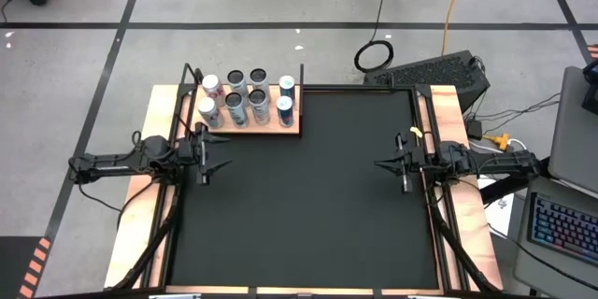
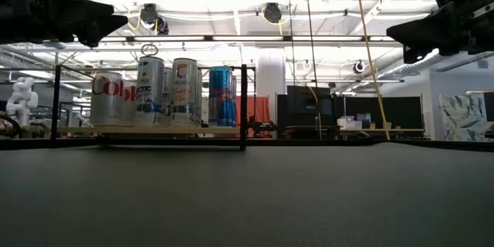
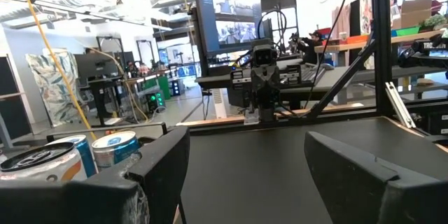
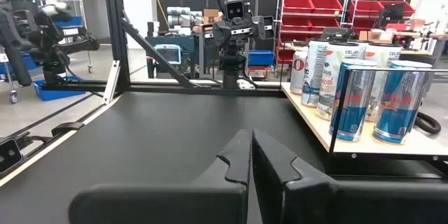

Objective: Place canned beverage on shelf
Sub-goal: Return to Home Position

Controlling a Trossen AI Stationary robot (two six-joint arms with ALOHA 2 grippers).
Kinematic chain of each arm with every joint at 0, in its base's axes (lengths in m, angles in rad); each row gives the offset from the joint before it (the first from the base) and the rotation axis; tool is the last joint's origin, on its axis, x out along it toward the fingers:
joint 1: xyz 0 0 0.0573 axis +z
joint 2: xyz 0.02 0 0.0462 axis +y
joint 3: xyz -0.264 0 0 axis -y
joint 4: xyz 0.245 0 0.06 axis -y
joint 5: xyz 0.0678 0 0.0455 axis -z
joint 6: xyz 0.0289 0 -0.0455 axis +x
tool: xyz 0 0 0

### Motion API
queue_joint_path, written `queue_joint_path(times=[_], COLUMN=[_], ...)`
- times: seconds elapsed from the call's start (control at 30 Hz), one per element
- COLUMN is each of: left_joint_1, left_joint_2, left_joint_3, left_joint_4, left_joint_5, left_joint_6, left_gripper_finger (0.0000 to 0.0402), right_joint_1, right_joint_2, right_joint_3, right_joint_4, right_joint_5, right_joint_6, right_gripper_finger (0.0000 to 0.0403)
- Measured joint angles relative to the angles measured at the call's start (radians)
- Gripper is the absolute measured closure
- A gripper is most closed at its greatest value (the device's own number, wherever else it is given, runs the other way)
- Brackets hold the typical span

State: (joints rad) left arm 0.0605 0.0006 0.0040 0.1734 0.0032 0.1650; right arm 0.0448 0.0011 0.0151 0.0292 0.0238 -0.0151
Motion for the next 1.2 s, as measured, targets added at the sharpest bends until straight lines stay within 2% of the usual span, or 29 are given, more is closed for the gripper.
queue_joint_path(times=[1.2], left_joint_1=[0.0], left_joint_2=[0.0], left_joint_3=[0.0], left_joint_4=[0.0], left_joint_5=[0.0], left_joint_6=[0.0], left_gripper_finger=[0.0118], right_joint_1=[0.001], right_joint_2=[0.053], right_joint_3=[0.0], right_joint_4=[0.003], right_joint_5=[0.001], right_joint_6=[0.0], right_gripper_finger=[0.0403])
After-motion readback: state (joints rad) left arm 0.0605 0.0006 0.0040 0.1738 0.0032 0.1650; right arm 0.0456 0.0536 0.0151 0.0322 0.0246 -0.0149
